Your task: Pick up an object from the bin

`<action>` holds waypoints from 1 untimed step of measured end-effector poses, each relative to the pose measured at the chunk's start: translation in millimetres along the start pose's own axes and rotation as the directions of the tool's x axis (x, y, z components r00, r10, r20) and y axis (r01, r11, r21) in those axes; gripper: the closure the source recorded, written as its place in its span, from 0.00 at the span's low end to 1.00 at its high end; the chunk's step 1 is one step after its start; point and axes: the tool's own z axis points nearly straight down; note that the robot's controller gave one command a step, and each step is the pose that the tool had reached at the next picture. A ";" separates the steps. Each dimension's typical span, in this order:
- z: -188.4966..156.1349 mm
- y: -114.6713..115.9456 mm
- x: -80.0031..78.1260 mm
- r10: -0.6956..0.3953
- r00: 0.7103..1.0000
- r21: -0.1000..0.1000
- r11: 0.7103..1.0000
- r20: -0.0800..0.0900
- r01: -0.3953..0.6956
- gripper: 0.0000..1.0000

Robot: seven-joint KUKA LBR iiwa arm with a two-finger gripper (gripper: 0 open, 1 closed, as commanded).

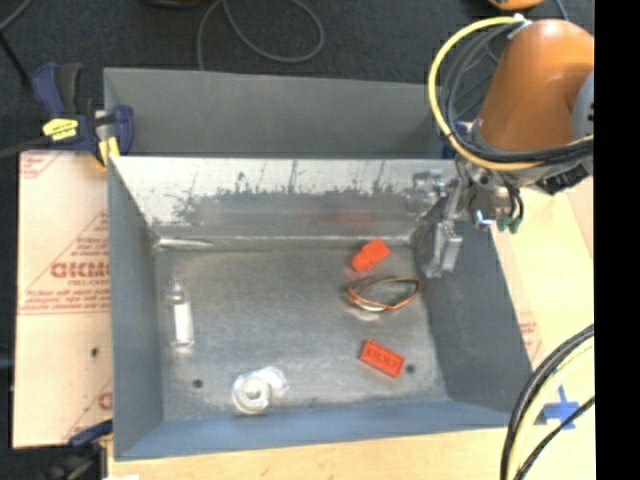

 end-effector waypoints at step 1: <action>-5.1 0.3 -0.9 -0.002 1.000 0.001 1.000 0.008 0.002 0.00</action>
Offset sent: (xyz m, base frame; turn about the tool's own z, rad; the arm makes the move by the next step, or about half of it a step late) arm 0.0273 0.0059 -0.1461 -0.0901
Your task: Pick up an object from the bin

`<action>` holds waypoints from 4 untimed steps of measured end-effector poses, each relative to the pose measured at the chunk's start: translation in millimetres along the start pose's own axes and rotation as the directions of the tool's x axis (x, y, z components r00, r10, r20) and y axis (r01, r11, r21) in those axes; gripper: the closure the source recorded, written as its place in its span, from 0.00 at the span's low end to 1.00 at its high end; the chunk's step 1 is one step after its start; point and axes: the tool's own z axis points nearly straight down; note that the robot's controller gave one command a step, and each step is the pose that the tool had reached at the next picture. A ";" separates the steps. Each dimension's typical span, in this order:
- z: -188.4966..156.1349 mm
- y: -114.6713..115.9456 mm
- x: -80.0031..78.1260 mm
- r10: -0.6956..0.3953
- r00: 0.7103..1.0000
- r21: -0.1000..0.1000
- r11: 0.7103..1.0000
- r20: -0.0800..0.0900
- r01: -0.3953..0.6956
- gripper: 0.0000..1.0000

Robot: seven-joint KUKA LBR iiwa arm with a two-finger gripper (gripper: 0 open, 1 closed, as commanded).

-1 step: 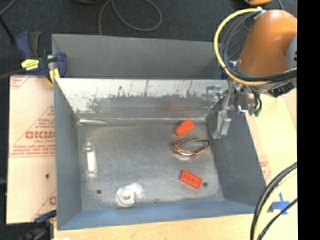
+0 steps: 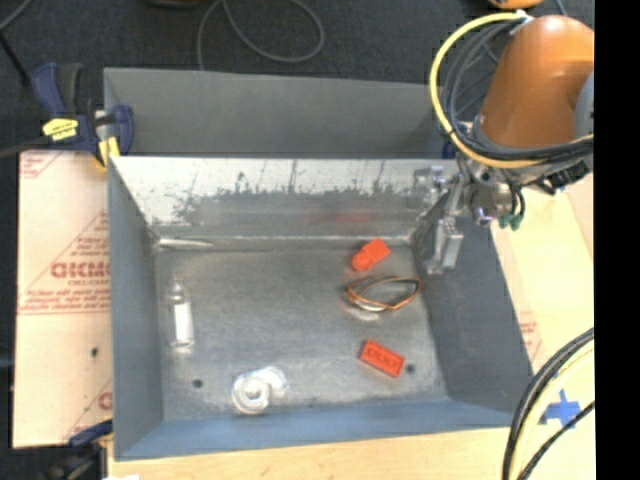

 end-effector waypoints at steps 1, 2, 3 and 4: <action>42.1 1.2 -10.4 -0.027 1.000 0.002 1.000 0.008 0.027 0.00; 104.3 -1.7 -13.4 0.058 0.998 -0.001 0.998 0.006 -0.058 0.00; 125.5 -2.2 -15.0 0.125 0.992 -0.001 0.992 0.005 -0.125 0.00; 91.2 -19.6 1.7 0.129 0.992 -0.001 0.992 -0.006 -0.129 0.00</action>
Offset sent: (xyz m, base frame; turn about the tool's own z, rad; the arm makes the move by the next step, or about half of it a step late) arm 0.0160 -0.0049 -0.1631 0.1983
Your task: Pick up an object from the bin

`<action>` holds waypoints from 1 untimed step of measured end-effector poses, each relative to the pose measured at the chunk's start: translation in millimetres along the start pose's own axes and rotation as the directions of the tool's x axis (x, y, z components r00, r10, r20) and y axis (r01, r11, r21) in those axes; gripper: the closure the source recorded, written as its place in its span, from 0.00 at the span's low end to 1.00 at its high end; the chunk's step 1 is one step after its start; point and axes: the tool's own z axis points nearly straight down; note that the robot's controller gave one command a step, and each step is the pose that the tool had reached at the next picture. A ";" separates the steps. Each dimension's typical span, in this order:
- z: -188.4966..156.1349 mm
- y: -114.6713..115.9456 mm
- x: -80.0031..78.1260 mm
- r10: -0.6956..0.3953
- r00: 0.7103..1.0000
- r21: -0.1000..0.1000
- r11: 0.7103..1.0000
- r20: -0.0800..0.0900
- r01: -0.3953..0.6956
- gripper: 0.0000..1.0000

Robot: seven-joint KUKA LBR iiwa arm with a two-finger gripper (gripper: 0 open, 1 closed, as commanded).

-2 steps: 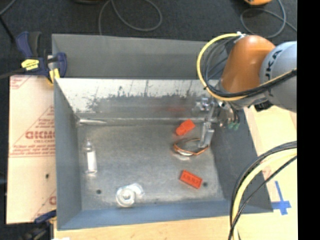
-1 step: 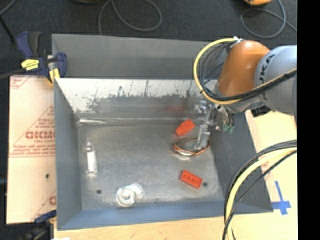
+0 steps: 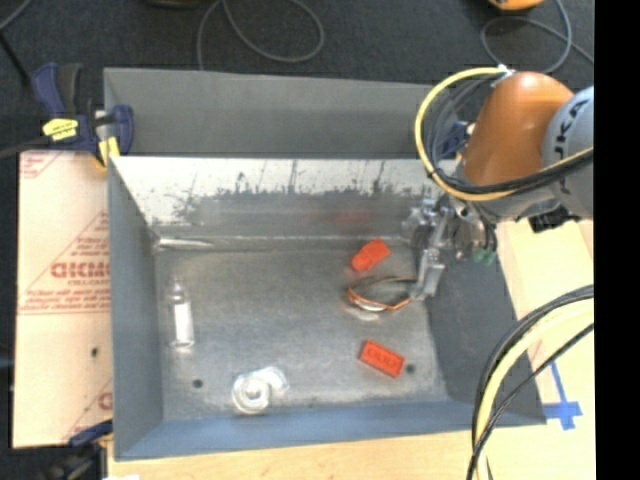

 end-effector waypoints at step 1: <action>-16.4 8.6 18.4 0.016 0.999 0.002 1.000 0.027 -0.016 0.00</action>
Offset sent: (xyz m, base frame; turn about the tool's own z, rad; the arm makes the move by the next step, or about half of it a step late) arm -0.0370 0.0416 -0.0784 -0.1720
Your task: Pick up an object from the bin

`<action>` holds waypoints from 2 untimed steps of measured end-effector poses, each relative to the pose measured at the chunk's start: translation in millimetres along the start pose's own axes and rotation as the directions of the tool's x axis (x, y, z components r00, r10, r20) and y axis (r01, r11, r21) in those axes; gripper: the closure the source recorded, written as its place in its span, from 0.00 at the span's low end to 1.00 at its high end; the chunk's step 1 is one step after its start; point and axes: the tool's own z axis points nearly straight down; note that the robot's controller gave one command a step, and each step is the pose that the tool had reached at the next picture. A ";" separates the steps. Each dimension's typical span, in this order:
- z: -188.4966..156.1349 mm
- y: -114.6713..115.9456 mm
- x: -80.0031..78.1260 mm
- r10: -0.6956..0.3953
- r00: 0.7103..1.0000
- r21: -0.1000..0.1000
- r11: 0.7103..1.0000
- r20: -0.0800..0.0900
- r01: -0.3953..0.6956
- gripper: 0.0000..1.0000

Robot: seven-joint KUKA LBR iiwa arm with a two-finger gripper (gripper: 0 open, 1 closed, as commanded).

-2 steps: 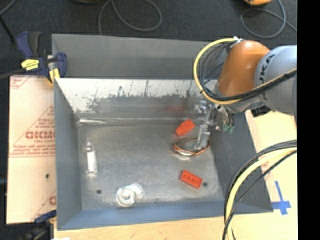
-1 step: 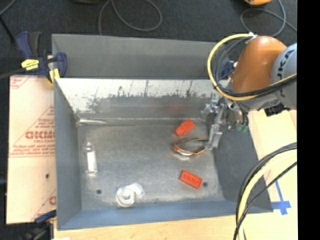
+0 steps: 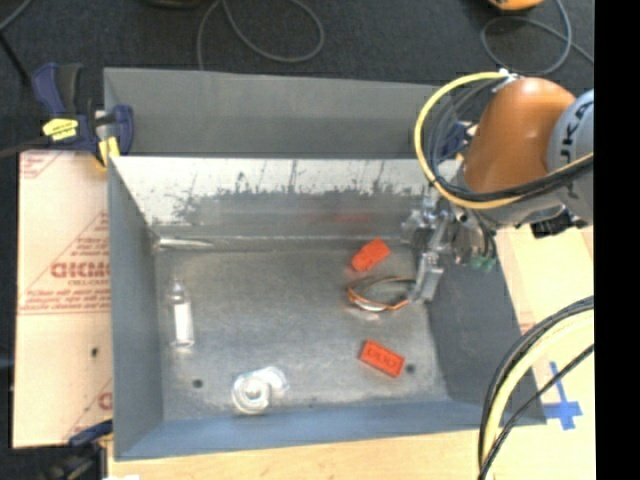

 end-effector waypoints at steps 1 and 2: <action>59.4 16.0 15.8 -0.110 0.994 -0.003 0.994 -0.016 0.110 0.00; 90.1 26.2 18.5 -0.324 0.946 0.002 0.946 0.005 0.324 1.00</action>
Offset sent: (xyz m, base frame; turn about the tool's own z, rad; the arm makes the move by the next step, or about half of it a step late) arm -0.0135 0.0295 -0.0919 -0.3304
